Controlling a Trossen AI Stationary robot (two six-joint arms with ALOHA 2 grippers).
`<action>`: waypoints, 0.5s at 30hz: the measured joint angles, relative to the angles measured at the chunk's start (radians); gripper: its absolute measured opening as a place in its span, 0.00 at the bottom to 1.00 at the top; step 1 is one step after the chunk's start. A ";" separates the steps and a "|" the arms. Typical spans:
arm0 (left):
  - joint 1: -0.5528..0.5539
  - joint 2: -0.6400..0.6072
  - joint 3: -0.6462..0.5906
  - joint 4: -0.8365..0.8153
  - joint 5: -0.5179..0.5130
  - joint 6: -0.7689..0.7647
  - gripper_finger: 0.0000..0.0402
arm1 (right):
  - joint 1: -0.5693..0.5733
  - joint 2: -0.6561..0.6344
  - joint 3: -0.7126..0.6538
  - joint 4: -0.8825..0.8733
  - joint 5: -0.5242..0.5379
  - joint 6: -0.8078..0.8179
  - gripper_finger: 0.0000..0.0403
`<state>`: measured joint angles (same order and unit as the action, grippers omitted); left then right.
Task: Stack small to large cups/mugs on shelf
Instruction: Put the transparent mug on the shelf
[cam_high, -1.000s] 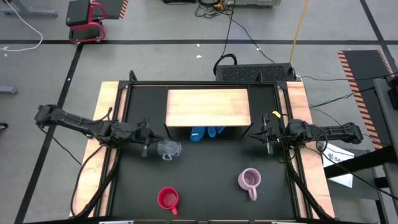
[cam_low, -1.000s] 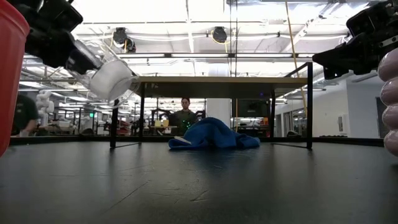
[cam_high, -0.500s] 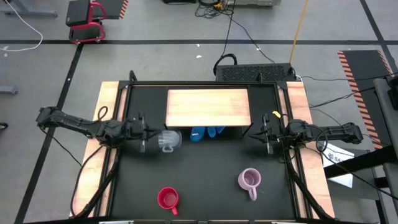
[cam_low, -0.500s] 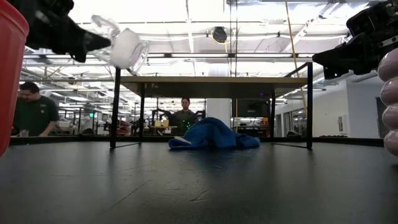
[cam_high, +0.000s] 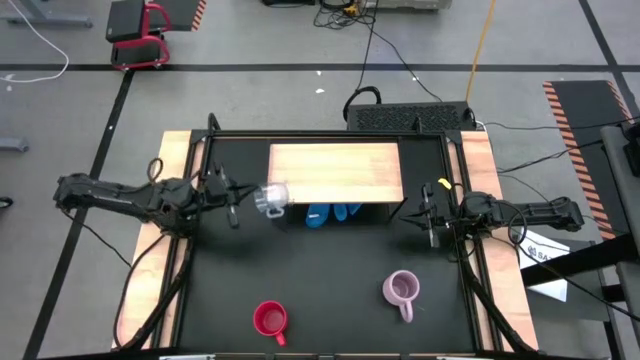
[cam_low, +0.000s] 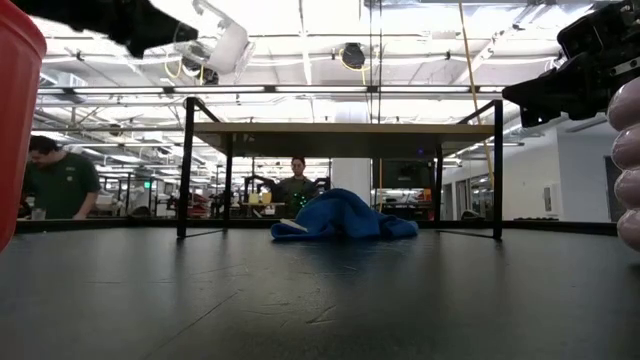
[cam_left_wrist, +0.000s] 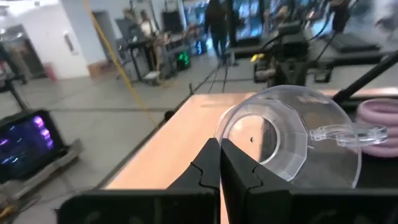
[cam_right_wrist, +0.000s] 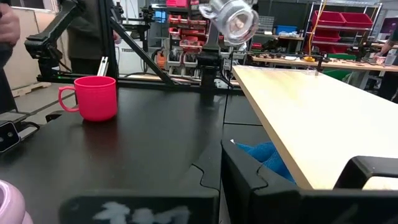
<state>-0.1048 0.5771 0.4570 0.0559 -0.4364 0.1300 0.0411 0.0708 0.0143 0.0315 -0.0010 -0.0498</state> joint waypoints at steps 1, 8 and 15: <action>0.018 0.018 0.042 -0.053 0.022 -0.001 0.00 | 0.000 0.000 0.000 0.000 0.000 0.000 0.00; 0.149 0.186 0.323 -0.338 0.190 0.015 0.00 | 0.000 0.000 0.000 0.000 0.000 0.000 0.00; 0.294 0.355 0.514 -0.489 0.383 0.084 0.00 | 0.000 0.000 0.000 0.001 0.000 0.000 0.00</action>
<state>0.1891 0.9316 0.9705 -0.4327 -0.0530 0.2143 0.0410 0.0706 0.0141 0.0322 -0.0010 -0.0498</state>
